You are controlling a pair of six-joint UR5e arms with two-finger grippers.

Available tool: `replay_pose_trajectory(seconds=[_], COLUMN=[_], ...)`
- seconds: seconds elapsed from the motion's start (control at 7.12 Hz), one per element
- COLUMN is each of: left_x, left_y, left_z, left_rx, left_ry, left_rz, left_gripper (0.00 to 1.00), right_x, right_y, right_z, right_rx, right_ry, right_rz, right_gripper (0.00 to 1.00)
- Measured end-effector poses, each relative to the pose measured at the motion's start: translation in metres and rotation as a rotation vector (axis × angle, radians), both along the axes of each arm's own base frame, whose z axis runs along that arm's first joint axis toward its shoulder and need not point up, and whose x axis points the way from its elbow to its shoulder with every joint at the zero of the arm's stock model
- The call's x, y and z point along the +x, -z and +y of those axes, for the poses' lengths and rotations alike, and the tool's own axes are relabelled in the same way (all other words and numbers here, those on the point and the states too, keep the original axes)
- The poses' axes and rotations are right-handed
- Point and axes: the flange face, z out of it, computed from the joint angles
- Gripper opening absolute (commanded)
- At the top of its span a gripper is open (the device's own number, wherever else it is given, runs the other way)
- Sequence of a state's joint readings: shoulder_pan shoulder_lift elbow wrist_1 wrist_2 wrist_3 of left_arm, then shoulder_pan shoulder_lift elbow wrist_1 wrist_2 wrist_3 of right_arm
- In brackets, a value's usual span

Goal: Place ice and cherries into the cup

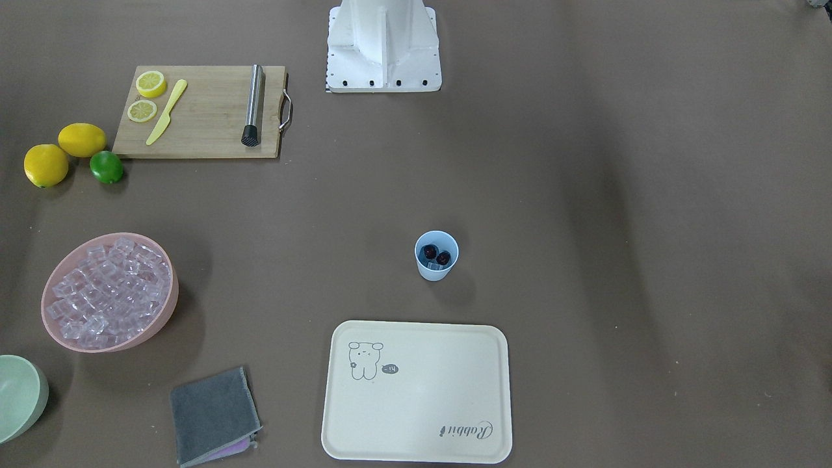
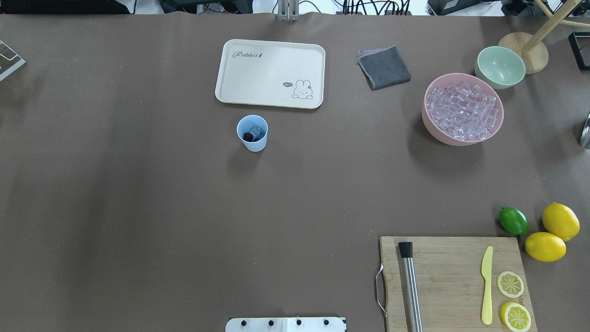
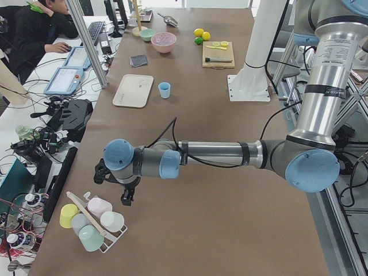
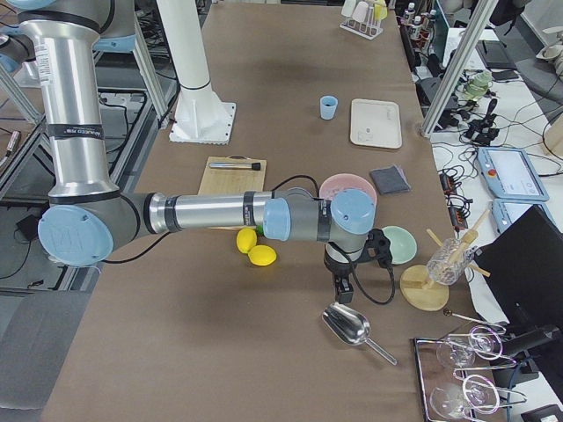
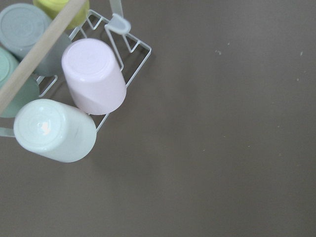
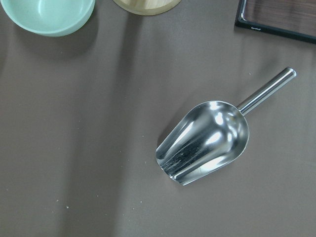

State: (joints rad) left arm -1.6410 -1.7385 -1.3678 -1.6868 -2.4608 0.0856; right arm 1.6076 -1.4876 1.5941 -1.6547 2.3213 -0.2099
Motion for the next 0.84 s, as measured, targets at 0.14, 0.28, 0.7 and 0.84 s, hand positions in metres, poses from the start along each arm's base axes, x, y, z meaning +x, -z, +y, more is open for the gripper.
replay_pose_trajectory(seconds=[0.14,0.28,0.7,0.84], left_x=[0.000,0.000,0.001,0.001], left_y=[-0.013,-0.009,0.007,0.006], left_z=[0.004,0.002,0.001,0.002], left_rx=[0.010,0.020,0.043,0.045], left_ry=[0.008,0.024,0.042,0.041], left_rz=[-0.003,-0.003,-0.002,-0.001], left_gripper=[0.98,0.98,0.98,0.98], right_x=[-0.001,-0.002,-0.007,-0.007], right_y=[0.001,0.002,0.000,-0.001], right_z=[-0.001,-0.003,-0.005,-0.005], right_rx=[0.000,-0.001,-0.013,-0.016], right_ry=[0.000,-0.001,0.000,0.000], right_rz=[0.001,0.001,0.001,0.001], right_gripper=[0.99,0.99,0.99,0.99])
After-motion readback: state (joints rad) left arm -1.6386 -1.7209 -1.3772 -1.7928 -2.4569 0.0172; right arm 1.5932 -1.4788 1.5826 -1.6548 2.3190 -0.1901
